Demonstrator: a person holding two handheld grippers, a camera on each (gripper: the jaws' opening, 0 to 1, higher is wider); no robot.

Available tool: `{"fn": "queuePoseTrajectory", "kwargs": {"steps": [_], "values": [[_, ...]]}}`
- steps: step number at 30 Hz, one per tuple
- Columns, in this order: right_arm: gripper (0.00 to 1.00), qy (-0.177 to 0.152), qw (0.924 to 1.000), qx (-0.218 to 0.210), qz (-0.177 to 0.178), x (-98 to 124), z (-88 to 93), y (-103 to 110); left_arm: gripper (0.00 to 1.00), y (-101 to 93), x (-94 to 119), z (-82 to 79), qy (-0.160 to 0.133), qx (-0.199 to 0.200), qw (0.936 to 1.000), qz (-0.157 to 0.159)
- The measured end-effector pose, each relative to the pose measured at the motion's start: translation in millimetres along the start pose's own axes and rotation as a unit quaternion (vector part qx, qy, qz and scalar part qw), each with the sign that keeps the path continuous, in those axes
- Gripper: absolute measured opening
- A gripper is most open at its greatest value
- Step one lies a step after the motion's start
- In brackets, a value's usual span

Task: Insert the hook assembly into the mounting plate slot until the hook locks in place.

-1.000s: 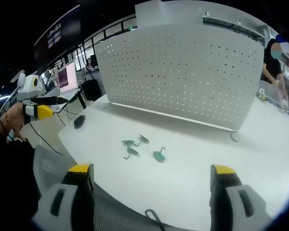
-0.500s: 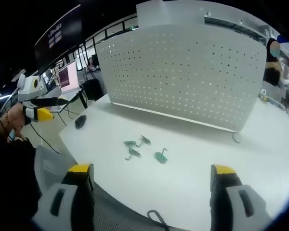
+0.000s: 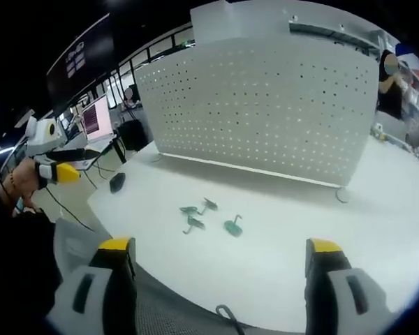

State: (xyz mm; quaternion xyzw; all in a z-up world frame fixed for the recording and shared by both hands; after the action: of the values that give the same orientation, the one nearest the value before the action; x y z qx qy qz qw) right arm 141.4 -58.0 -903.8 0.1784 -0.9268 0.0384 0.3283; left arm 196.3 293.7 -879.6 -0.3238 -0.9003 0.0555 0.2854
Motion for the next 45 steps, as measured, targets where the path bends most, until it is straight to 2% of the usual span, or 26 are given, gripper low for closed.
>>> {"fn": "queuePoseTrajectory", "kwargs": {"steps": [6,13,19,24,27,32,34,37,40,45], "values": [[0.99,0.006,1.0000,-0.001,-0.001,0.5,4.4,0.4,1.00,-0.8,-1.2,4.6,0.011,-0.003,0.9999,0.001],[0.99,0.007,1.0000,0.004,0.001,1.6,2.8,-0.5,1.00,-1.1,-0.8,3.4,0.011,-0.006,0.9999,0.001],[0.99,-0.001,1.0000,0.006,0.003,1.9,1.0,-1.3,1.00,-1.1,-6.1,8.6,0.020,-0.012,0.9997,0.007],[1.00,-0.003,0.9999,0.011,-0.002,0.7,3.8,2.4,0.98,-0.3,-19.5,21.2,0.038,-0.016,0.9990,0.019],[0.99,0.010,0.9998,0.010,-0.012,-0.8,10.1,5.2,0.93,0.5,-31.6,31.5,0.065,-0.012,0.9973,0.032],[0.99,0.019,0.9997,0.008,-0.015,0.0,16.3,6.2,0.93,1.5,-48.2,39.9,0.072,-0.018,0.9965,0.038],[0.99,0.023,0.9996,0.007,-0.017,0.0,18.2,5.5,0.89,2.1,-53.9,42.6,0.074,-0.024,0.9959,0.046],[0.96,0.022,0.9995,0.018,-0.013,0.7,18.5,3.7,0.83,5.1,-64.9,48.6,0.090,0.011,0.9942,0.057],[0.95,0.021,0.9995,0.022,-0.007,2.5,17.2,1.8,0.82,7.2,-76.4,51.2,0.095,-0.009,0.9939,0.056],[0.93,0.019,0.9996,0.021,-0.004,2.6,16.8,-0.6,0.70,11.3,-99.0,60.5,0.117,-0.059,0.9895,0.060]]}}
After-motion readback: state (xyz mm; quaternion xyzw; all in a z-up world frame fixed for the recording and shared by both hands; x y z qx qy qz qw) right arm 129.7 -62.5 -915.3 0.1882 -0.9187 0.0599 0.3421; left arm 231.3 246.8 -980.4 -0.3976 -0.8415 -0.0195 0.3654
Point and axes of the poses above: the point that each gripper's makers call its tool centre point, and the gripper's own axes: x roughly backward along the fingers, y roughly to its left, z roughly out of its underside, the point moved 10 cm from there along x, roughly backward along the fingers, and after that the axes turned 6 degrees about x, right-handed, at the moved point
